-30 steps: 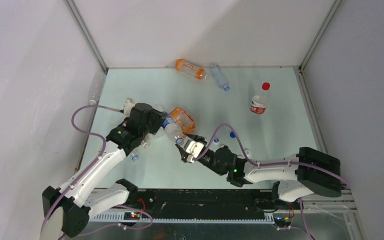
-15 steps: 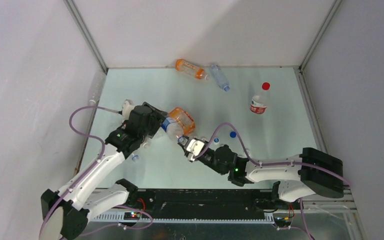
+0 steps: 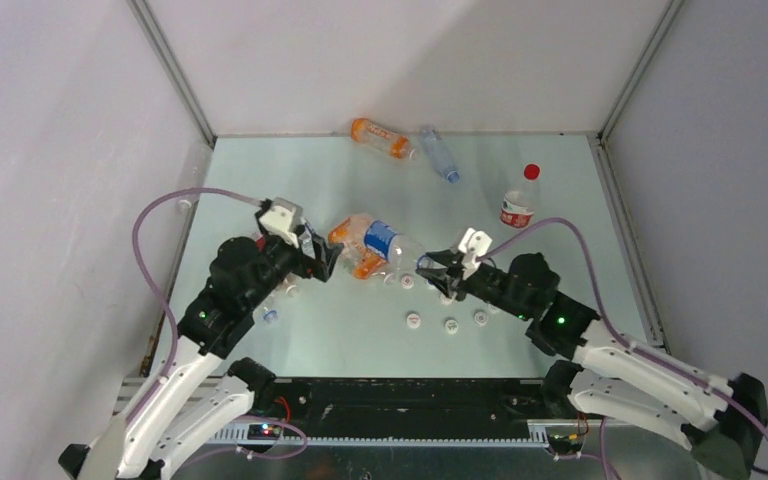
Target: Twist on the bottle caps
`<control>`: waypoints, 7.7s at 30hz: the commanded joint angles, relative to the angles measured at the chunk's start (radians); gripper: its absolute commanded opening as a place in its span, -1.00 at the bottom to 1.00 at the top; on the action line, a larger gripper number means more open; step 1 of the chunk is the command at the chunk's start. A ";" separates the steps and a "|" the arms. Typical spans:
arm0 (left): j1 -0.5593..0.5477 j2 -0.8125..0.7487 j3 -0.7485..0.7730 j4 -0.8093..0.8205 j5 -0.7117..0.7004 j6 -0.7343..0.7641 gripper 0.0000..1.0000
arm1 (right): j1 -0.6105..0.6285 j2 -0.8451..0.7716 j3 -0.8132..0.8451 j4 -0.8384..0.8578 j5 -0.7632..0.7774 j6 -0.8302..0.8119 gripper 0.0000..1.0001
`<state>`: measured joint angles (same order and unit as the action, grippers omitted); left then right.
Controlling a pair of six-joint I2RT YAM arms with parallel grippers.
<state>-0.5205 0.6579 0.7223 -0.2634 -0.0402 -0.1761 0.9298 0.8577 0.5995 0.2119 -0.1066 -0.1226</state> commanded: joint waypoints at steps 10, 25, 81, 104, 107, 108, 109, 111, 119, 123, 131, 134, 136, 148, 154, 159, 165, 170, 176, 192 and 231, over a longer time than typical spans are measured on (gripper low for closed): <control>-0.160 0.170 0.166 -0.183 0.540 0.843 0.95 | -0.061 -0.170 0.111 -0.401 -0.314 -0.060 -1.00; -0.333 0.294 0.131 -0.077 0.531 0.802 0.99 | -0.053 -0.150 0.140 -0.377 -0.357 -0.081 -1.00; -0.377 0.284 -0.058 0.257 -0.069 0.196 0.04 | -0.244 -0.173 0.099 -0.532 0.045 0.595 0.99; -0.377 0.111 -0.154 0.273 -0.106 0.256 -0.02 | -0.403 0.576 0.374 -0.721 0.283 0.661 0.37; -0.378 0.111 -0.158 0.270 -0.113 0.266 -0.02 | -0.406 0.655 0.400 -0.703 0.279 0.673 0.29; -0.378 0.113 -0.157 0.257 -0.113 0.267 -0.02 | -0.407 0.669 0.405 -0.699 0.280 0.683 0.27; -0.377 0.115 -0.154 0.248 -0.110 0.272 -0.02 | -0.411 0.696 0.412 -0.694 0.282 0.686 0.25; -0.378 0.116 -0.153 0.239 -0.104 0.275 -0.02 | -0.416 0.733 0.421 -0.677 0.281 0.694 0.21; -0.378 0.126 -0.170 0.258 -0.090 0.277 -0.03 | -0.422 0.849 0.452 -0.645 0.282 0.712 0.08; -0.378 0.133 -0.167 0.264 -0.089 0.283 -0.03 | -0.425 0.890 0.453 -0.627 0.284 0.716 0.02; -0.378 0.133 -0.168 0.270 -0.084 0.289 -0.05 | -0.439 0.935 0.453 -0.606 0.295 0.724 -0.10; -0.378 0.132 -0.167 0.271 -0.082 0.289 -0.05 | -0.440 0.927 0.452 -0.623 0.298 0.725 -0.17; -0.379 0.131 -0.164 0.257 -0.082 0.293 -0.05 | -0.437 0.920 0.453 -0.640 0.305 0.721 -0.18; -0.377 0.146 -0.163 0.230 -0.080 0.292 -0.06 | -0.418 0.927 0.469 -0.696 0.281 0.699 -0.11; -0.378 0.153 -0.162 0.222 -0.081 0.294 -0.06 | -0.413 0.947 0.484 -0.715 0.282 0.695 -0.18; -0.378 0.144 -0.189 0.247 -0.080 0.296 -0.06 | -0.403 0.944 0.488 -0.724 0.293 0.679 -0.34; -0.378 0.166 -0.212 0.306 -0.059 0.308 -0.07 | -0.395 0.854 0.488 -0.728 0.209 0.644 -0.81; -0.378 0.170 -0.266 0.408 -0.004 0.332 -0.09 | -0.367 0.670 0.484 -0.767 0.149 0.560 -0.97; -0.378 0.191 -0.286 0.491 0.087 0.419 -0.11 | -0.313 0.390 0.485 -0.807 0.040 0.426 -0.97; -0.378 0.253 -0.236 0.565 0.443 0.542 -0.18 | -0.160 0.006 0.485 -0.817 -0.376 -0.092 -0.89; -0.403 0.219 -0.216 0.620 0.569 0.523 -0.27 | -0.078 0.153 0.516 -0.899 -0.464 -0.270 -0.93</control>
<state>-0.9108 0.8993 0.4633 0.2260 0.4934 0.3420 0.8433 0.9756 1.0958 -0.6468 -0.5728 -0.3828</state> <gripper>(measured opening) 0.548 0.344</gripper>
